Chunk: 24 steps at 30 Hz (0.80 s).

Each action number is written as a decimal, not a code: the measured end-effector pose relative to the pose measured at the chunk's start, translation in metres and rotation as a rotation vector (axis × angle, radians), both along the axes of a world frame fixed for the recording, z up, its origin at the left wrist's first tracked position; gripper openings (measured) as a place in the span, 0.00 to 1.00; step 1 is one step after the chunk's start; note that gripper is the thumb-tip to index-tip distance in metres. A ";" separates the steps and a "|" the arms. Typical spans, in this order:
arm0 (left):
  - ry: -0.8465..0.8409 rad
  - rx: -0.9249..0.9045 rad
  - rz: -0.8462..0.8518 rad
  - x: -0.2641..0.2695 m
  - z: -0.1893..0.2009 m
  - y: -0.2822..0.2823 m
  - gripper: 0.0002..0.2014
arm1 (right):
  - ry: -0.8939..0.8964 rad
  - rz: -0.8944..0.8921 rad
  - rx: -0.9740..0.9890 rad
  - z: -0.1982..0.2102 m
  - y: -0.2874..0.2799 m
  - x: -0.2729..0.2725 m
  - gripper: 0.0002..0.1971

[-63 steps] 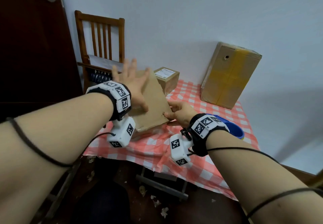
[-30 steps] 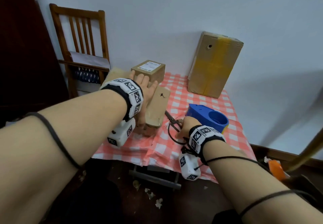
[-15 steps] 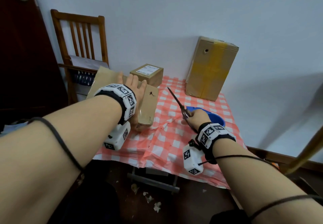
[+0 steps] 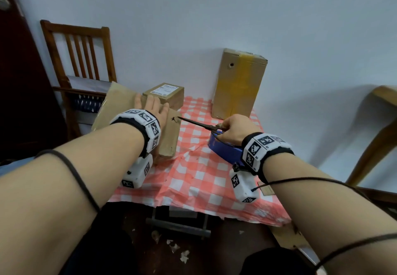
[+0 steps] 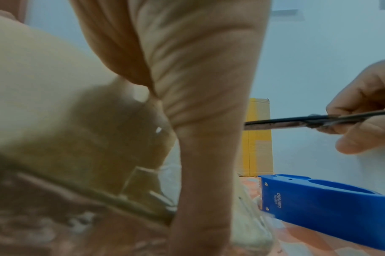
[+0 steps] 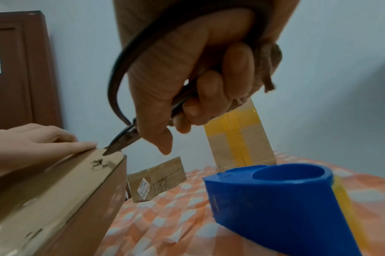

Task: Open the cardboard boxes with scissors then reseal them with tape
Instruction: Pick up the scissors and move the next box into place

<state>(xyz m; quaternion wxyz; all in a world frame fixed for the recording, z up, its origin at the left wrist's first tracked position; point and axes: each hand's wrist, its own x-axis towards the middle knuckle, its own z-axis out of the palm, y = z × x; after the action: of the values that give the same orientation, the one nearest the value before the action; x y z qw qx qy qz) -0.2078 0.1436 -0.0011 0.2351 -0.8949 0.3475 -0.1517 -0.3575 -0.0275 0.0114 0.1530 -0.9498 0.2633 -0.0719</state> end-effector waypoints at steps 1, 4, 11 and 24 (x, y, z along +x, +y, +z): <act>-0.008 0.008 -0.002 -0.002 0.001 -0.002 0.43 | 0.006 0.004 -0.015 0.004 0.000 0.000 0.10; -0.027 0.011 -0.008 -0.004 0.000 -0.005 0.44 | 0.017 0.015 -0.029 0.008 0.000 0.002 0.10; -0.019 0.032 0.005 -0.001 0.001 -0.005 0.45 | 0.060 -0.003 -0.040 0.004 0.003 0.014 0.13; -0.023 -0.097 -0.030 0.006 -0.002 -0.001 0.34 | 0.151 0.015 -0.010 0.011 0.013 0.040 0.18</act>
<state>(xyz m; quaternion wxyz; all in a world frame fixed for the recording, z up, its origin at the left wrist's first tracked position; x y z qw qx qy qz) -0.2015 0.1424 -0.0035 0.1930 -0.8983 0.3503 -0.1820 -0.3178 -0.0143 0.0219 0.1284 -0.9552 0.2665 -0.0001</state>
